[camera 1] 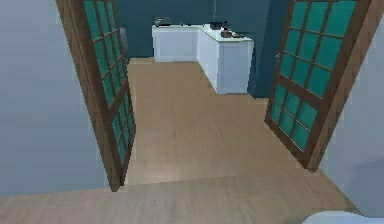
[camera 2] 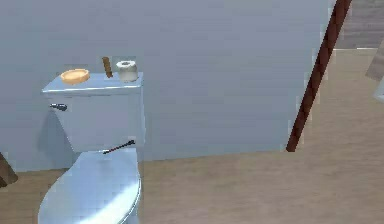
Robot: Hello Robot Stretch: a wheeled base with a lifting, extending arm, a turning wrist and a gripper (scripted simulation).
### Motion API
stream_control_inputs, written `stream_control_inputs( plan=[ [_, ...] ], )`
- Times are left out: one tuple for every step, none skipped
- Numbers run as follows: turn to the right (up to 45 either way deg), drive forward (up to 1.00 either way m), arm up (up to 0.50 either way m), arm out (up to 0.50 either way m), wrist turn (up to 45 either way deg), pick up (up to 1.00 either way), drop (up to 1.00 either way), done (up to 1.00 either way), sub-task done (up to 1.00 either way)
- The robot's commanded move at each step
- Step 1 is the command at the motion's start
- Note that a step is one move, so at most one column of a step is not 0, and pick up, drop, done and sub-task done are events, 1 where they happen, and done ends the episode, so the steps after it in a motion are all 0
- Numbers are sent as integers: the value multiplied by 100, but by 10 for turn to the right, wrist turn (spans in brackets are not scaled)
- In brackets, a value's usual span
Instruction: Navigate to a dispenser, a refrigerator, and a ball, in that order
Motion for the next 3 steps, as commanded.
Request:
stream_control_inputs(
  plan=[
    [0, 5, 0, 0, 0, 0, 0, 0, 0],
    [-60, 0, 0, 0, 0, 0, 0, 0, 0],
    [0, 100, 0, 0, 0, 0, 0, 0, 0]
  ],
)
